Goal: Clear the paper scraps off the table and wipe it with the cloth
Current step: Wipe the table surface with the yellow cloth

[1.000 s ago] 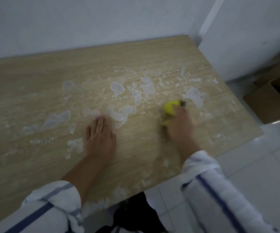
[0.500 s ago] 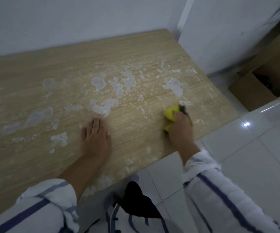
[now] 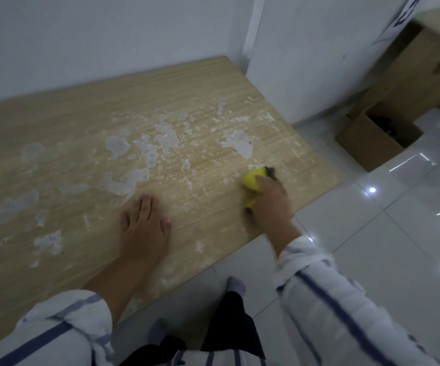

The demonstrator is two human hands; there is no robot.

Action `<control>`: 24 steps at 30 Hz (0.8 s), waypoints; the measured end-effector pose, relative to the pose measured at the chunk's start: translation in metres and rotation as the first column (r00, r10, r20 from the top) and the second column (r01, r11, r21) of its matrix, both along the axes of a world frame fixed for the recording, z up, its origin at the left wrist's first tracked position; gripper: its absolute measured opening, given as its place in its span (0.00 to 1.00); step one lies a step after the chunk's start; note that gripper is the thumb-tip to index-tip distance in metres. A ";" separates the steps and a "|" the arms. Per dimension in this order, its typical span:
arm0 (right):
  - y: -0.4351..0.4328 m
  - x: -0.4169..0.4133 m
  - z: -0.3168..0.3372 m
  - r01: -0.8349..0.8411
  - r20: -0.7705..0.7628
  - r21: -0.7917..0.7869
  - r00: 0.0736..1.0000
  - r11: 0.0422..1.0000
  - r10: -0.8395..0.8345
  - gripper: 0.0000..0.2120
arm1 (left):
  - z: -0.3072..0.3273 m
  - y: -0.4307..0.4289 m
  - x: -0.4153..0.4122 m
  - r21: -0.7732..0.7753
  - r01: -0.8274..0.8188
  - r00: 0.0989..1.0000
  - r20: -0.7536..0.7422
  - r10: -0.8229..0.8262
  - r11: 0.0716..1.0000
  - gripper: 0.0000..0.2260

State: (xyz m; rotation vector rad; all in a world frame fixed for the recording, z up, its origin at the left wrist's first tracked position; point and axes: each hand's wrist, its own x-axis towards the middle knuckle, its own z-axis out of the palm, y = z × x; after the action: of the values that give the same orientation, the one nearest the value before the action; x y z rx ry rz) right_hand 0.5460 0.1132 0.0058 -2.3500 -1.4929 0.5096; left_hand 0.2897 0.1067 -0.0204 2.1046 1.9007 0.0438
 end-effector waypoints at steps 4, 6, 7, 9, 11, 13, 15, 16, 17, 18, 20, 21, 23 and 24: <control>-0.014 -0.072 -0.010 -0.582 0.023 -0.010 0.813 0.813 0.582 0.29 | -0.004 0.025 0.035 -0.007 0.002 1.000 0.000 -0.002 1.000 0.25; -0.007 -0.034 -0.018 -0.565 0.078 0.029 0.823 0.824 0.562 0.30 | -0.005 0.037 0.051 -0.001 -0.019 1.000 -0.005 0.019 1.000 0.25; 0.001 -0.005 -0.017 -0.517 0.128 0.020 0.850 0.856 0.510 0.31 | -0.004 0.043 0.058 -0.001 -0.034 0.999 -0.008 0.034 0.999 0.26; 0.021 0.066 -0.018 -0.352 0.175 -0.002 0.922 0.936 0.346 0.31 | -0.003 0.053 0.074 0.000 -0.065 0.998 -0.008 0.065 0.998 0.26; 0.044 0.133 -0.007 -0.134 0.179 0.006 0.975 0.991 0.131 0.26 | -0.003 0.063 0.089 0.009 -0.105 0.994 -0.005 0.105 0.994 0.26; 0.070 0.161 0.008 0.044 0.153 -0.004 0.987 0.999 -0.043 0.22 | -0.005 0.075 0.106 0.013 -0.141 0.990 -0.005 0.141 0.990 0.26; 0.103 0.140 0.017 0.049 0.215 0.014 0.975 0.999 -0.051 0.16 | -0.007 0.088 0.120 0.018 -0.171 0.985 -0.006 0.171 0.985 0.26; 0.116 0.118 0.018 -0.064 0.240 0.037 0.969 0.997 0.054 0.13 | -0.008 0.094 0.125 0.023 -0.187 0.982 -0.005 0.187 0.982 0.26; 0.122 0.091 0.013 -0.265 0.254 0.031 0.935 0.964 0.248 0.12 | -0.009 0.099 0.129 0.019 -0.209 0.978 -0.003 0.209 0.978 0.26; 0.118 0.064 0.003 -0.480 0.190 0.012 0.862 0.877 0.469 0.15 | -0.009 0.103 0.131 0.011 -0.237 0.971 -0.002 0.237 0.971 0.25; 0.101 0.039 -0.012 -0.757 0.043 -0.095 0.646 0.647 0.762 0.23 | -0.009 0.108 0.133 0.007 -0.288 0.958 -0.013 0.288 0.958 0.25; 0.103 0.048 -0.018 -0.803 0.033 -0.101 0.588 0.588 0.808 0.24 | -0.008 0.109 0.133 0.012 -0.304 0.953 -0.016 0.304 0.953 0.25; 0.126 0.078 -0.017 -0.815 0.091 -0.065 0.570 0.576 0.817 0.25 | -0.008 0.109 0.133 0.017 -0.311 0.950 -0.020 0.311 0.950 0.26; 0.140 0.097 -0.018 -0.774 0.142 -0.106 0.609 0.624 0.780 0.25 | -0.008 0.108 0.133 0.019 -0.309 0.951 -0.026 0.310 0.951 0.26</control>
State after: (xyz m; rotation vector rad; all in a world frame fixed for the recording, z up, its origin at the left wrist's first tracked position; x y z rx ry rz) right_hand 0.6434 0.2534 -0.0125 -1.6560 -2.6141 0.5132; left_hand 0.4228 0.2152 -0.0280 1.8039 2.2367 0.0966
